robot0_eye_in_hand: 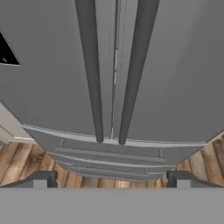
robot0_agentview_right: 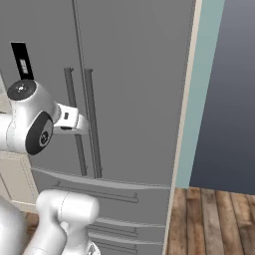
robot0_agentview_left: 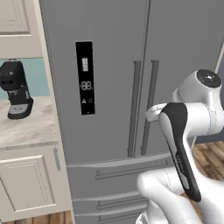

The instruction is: Retrieve the kiwi and tangerine from the fridge and place them into the bowl on the dining table.

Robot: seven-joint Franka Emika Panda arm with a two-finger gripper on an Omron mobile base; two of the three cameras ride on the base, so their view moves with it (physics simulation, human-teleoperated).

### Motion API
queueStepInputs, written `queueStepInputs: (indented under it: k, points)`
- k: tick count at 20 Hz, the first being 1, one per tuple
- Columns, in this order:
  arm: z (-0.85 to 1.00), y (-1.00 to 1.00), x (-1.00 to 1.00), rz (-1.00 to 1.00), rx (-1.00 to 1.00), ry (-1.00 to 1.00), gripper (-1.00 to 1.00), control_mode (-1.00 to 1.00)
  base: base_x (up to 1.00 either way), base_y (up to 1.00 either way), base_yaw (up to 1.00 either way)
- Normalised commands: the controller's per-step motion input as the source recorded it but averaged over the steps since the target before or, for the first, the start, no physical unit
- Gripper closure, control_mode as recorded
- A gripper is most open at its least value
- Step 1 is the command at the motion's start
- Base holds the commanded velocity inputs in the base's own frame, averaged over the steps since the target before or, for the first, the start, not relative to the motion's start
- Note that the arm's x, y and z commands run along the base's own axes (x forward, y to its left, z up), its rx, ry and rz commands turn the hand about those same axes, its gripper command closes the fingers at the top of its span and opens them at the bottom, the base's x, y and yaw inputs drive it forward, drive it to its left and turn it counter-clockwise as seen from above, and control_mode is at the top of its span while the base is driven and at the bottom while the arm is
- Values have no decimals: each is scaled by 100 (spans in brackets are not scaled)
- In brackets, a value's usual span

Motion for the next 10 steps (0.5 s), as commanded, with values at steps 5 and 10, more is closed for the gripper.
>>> queueStepInputs:
  k: [5, 10]
  points:
    - [0, -12, -53, -2, 0, -13, -100, -100, 0, 0, 0]
    - [0, -4, -21, -1, 0, -6, -100, 100, -32, -5, -1]
